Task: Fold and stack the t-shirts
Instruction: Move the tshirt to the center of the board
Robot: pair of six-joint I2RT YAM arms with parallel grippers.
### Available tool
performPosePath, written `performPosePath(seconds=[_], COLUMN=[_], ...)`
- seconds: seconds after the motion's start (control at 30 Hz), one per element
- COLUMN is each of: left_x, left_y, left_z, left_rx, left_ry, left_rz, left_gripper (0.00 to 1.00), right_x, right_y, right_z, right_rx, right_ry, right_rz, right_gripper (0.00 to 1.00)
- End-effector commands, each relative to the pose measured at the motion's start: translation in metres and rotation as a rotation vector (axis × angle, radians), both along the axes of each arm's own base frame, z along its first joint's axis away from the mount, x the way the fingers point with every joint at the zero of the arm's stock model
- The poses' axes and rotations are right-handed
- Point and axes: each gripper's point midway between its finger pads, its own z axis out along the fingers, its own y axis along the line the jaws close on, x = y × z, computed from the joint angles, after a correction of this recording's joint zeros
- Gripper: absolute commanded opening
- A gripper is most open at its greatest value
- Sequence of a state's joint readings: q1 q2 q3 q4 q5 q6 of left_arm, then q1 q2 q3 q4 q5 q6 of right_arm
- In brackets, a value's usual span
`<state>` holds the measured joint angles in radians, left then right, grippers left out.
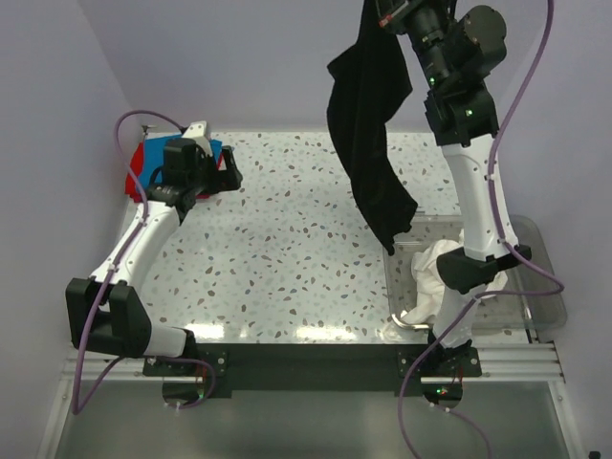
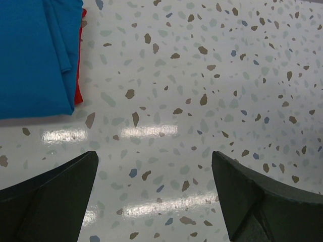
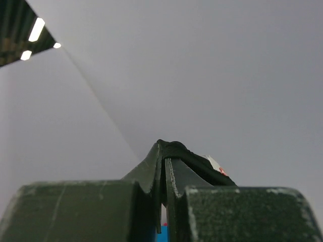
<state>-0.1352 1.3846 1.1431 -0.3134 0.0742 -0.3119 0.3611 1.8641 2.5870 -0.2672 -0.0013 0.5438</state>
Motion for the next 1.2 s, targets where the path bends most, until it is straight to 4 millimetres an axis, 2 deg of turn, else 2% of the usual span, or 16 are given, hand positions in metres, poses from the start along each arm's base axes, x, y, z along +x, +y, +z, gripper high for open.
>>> performPosePath(seconds=[0.0, 0.27, 0.37, 0.47, 0.5, 0.53, 0.57, 0.63, 0.67, 0.73, 0.77, 0.83, 0.9, 0.97, 1.0, 1.17], left_x=[0.012, 0.011, 0.011, 0.008, 0.007, 0.006, 0.005, 0.002, 0.001, -0.002, -0.004, -0.009, -0.015, -0.021, -0.026, -0.033], left_y=[-0.005, -0.005, -0.003, 0.000, 0.003, 0.005, 0.006, 0.009, 0.011, 0.015, 0.014, 0.020, 0.012, -0.002, -0.017, -0.056], left_z=[0.022, 0.012, 0.012, 0.009, 0.006, 0.006, 0.003, -0.002, -0.004, -0.012, -0.017, -0.029, -0.043, -0.054, -0.066, -0.099], left_rx=[-0.013, -0.015, -0.008, 0.005, 0.019, 0.025, 0.032, 0.052, 0.065, 0.099, 0.104, 0.147, 0.178, 0.197, 0.204, 0.114], left_ry=[-0.074, -0.049, -0.048, -0.043, -0.037, -0.040, -0.035, -0.026, -0.018, -0.005, 0.008, 0.034, 0.069, 0.097, 0.124, 0.195], left_rz=[-0.020, -0.016, -0.011, 0.000, 0.010, 0.015, 0.020, 0.021, 0.021, 0.021, 0.015, 0.038, 0.024, 0.000, -0.034, -0.102], left_gripper=[1.00, 1.00, 1.00, 1.00, 1.00, 1.00, 1.00, 1.00, 1.00, 1.00, 1.00, 1.00, 1.00, 1.00, 1.00, 1.00], right_x=[-0.055, -0.058, -0.055, -0.041, -0.024, -0.018, -0.008, 0.010, 0.019, 0.029, 0.033, 0.037, 0.036, 0.029, 0.026, 0.012], right_y=[0.015, 0.065, 0.085, 0.098, 0.107, 0.106, 0.105, 0.087, 0.078, 0.045, 0.038, 0.021, 0.019, 0.021, 0.022, 0.029], right_z=[0.082, 0.072, 0.051, 0.004, -0.035, -0.057, -0.103, -0.157, -0.211, -0.276, -0.296, -0.362, -0.393, -0.423, -0.428, -0.479], right_rx=[0.214, 0.284, 0.239, 0.128, 0.074, 0.005, -0.064, -0.179, -0.275, -0.461, -0.527, -0.701, -0.768, -0.801, -0.792, -0.793], right_ry=[-0.279, -0.252, -0.176, -0.020, 0.078, 0.113, 0.238, 0.358, 0.496, 0.662, 0.708, 0.878, 0.952, 1.006, 1.010, 1.112], right_rz=[0.177, 0.323, 0.372, 0.370, 0.352, 0.314, 0.273, 0.127, 0.062, -0.120, -0.161, -0.238, -0.238, -0.198, -0.185, -0.121], right_gripper=[0.00, 0.00, 0.00, 0.00, 0.00, 0.00, 0.00, 0.00, 0.00, 0.21, 0.33, 0.67, 0.83, 0.91, 0.97, 0.99])
